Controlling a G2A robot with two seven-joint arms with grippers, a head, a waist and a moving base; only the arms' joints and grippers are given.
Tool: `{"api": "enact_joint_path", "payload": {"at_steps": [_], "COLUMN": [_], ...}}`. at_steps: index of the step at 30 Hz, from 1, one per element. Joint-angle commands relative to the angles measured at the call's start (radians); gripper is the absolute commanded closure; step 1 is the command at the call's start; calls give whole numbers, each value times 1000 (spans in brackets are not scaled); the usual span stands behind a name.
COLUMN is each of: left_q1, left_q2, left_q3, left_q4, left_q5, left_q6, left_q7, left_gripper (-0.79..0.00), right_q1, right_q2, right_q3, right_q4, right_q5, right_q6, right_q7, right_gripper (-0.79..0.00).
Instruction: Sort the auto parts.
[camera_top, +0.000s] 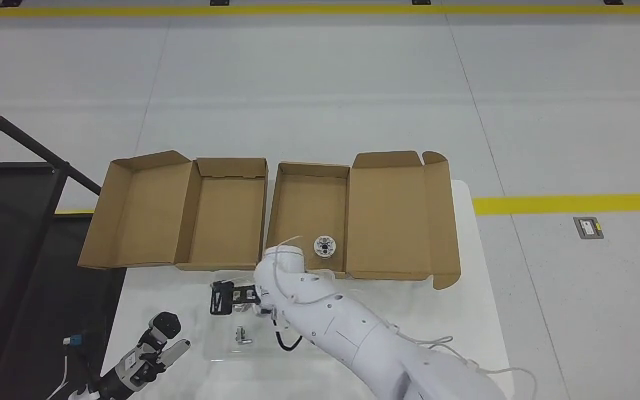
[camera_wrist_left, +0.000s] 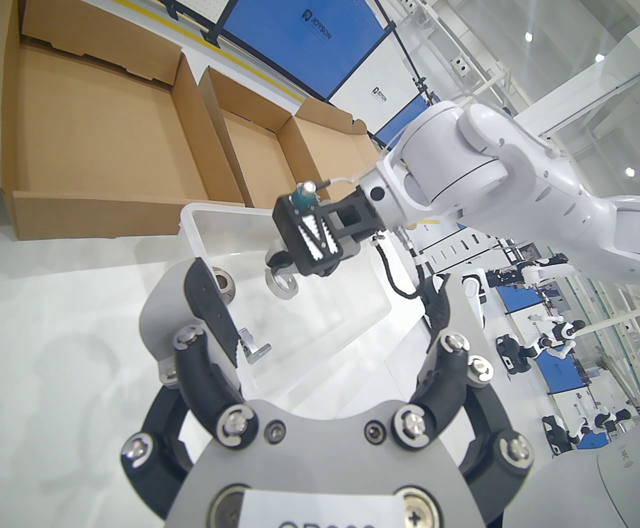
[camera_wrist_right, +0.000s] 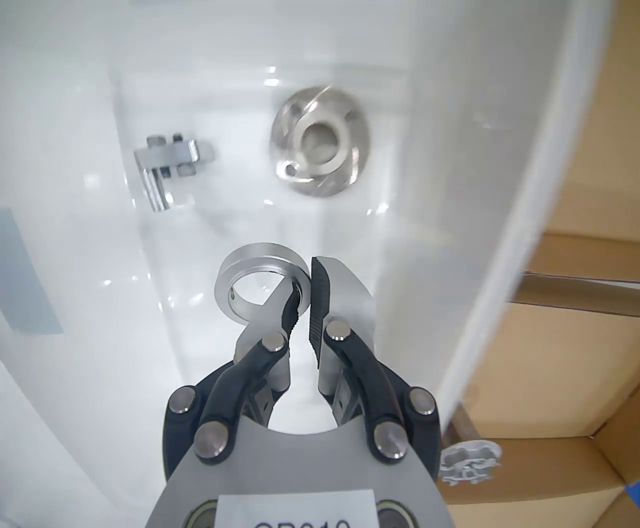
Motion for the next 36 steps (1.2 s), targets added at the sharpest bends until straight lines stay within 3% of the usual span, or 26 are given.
{"api": "enact_joint_path", "payload": {"at_steps": [1,9,13,14,19,27,36], "left_q1": [0,0,0,0,0,0,0], "left_q2": [0,0,0,0,0,0,0], "left_q3": [0,0,0,0,0,0,0], "left_q4": [0,0,0,0,0,0,0], "left_q5": [0,0,0,0,0,0,0], "left_q6": [0,0,0,0,0,0,0], "left_q7": [0,0,0,0,0,0,0], "left_gripper": [-785,-785,-785,-785,-785,-785,-785], "right_q1": [4,-39,-114,-129,-122,-5,0], "right_q2": [14,147,199,206,223,203,201], "right_q3": [12,183,315,335,436,480,479], "right_q4": [-61,-402,-555,-582,-511,-187,-174], "right_q5": [-18,-68,-81,-69,-34,79,83], "right_q6": [29,66,259,250,311,228,221], "right_q7": [-10,66,249,265,274,125,124], "right_gripper": [0,0,0,0,0,0,0]}}
